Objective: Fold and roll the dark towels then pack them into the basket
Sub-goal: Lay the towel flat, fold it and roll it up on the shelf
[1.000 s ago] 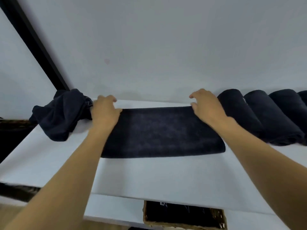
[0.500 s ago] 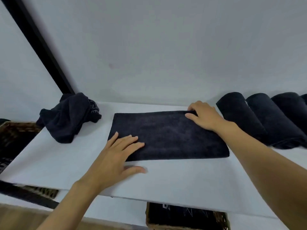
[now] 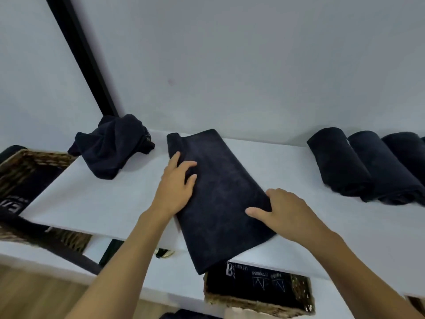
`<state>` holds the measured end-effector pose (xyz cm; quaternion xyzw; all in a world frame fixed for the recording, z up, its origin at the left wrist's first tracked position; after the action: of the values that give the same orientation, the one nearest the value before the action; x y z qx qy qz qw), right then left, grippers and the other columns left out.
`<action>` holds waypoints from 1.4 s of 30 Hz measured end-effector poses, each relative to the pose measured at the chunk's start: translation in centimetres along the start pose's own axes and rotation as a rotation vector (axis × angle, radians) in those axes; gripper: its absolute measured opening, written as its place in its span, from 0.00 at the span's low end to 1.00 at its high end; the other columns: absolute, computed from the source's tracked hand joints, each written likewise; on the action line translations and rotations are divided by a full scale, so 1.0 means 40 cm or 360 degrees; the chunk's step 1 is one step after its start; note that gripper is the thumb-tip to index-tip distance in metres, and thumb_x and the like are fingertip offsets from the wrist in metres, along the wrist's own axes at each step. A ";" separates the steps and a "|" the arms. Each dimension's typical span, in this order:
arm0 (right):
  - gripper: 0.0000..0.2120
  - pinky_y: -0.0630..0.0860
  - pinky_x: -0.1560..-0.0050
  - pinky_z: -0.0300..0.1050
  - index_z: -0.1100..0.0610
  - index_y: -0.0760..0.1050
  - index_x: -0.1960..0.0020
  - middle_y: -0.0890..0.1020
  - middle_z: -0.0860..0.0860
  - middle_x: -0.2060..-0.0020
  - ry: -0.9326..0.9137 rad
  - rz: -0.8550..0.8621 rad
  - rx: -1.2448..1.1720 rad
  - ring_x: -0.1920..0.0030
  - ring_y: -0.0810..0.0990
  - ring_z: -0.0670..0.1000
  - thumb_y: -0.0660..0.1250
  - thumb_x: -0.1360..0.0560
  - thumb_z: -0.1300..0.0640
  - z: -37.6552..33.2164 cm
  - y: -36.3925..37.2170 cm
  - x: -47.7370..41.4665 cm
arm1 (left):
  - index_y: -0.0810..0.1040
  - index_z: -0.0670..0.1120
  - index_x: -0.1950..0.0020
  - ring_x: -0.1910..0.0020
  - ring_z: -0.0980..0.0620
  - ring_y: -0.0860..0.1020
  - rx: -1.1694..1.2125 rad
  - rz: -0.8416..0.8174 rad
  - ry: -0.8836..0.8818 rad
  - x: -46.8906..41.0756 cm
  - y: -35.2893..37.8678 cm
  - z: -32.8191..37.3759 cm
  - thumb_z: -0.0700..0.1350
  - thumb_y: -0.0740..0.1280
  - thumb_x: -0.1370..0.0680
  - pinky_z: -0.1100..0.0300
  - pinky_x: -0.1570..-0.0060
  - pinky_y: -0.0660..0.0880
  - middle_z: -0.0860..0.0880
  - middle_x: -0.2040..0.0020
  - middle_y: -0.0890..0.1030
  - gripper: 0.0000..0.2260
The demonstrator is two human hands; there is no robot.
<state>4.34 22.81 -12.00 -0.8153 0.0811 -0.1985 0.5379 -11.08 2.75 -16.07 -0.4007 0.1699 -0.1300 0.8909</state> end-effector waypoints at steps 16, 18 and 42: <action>0.05 0.80 0.63 0.43 0.46 0.83 0.53 0.85 0.47 0.54 -0.0140 -0.0085 -0.1330 0.62 0.85 0.52 0.71 0.25 0.55 0.053 0.016 0.122 | 0.67 0.59 0.27 0.22 0.61 0.47 -0.0067 -0.0798 0.0559 0.232 -0.044 0.055 0.79 0.56 0.34 0.55 0.23 0.46 0.60 0.22 0.56 0.40; 0.13 0.80 0.59 0.44 0.45 0.81 0.47 0.85 0.48 0.50 -0.0213 -0.0374 -0.1352 0.54 0.85 0.54 0.74 0.28 0.58 0.066 0.004 0.131 | 0.62 0.57 0.24 0.21 0.52 0.50 -0.0504 -0.0592 0.0932 0.318 -0.025 0.033 0.75 0.60 0.32 0.50 0.24 0.48 0.55 0.21 0.57 0.40; 0.10 0.77 0.62 0.44 0.56 0.82 0.50 0.80 0.50 0.56 -0.1082 0.0891 0.0165 0.58 0.77 0.50 0.69 0.27 0.67 0.039 0.050 0.055 | 0.77 0.56 0.47 0.63 0.55 0.78 0.0246 0.0109 -0.0241 0.209 -0.062 0.066 0.50 0.71 0.25 0.61 0.58 0.74 0.51 0.56 0.78 0.08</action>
<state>7.16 22.56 -13.83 -0.7527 0.1073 0.2305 0.6072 -2.64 -0.16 -14.21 -0.3333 0.1053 -0.0815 0.9334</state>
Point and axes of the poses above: each hand's wrist, its own x-axis away from the middle knuckle, its own y-axis out of the palm, z = x × y, the point moved 2 cm from there along -x, towards the middle knuckle
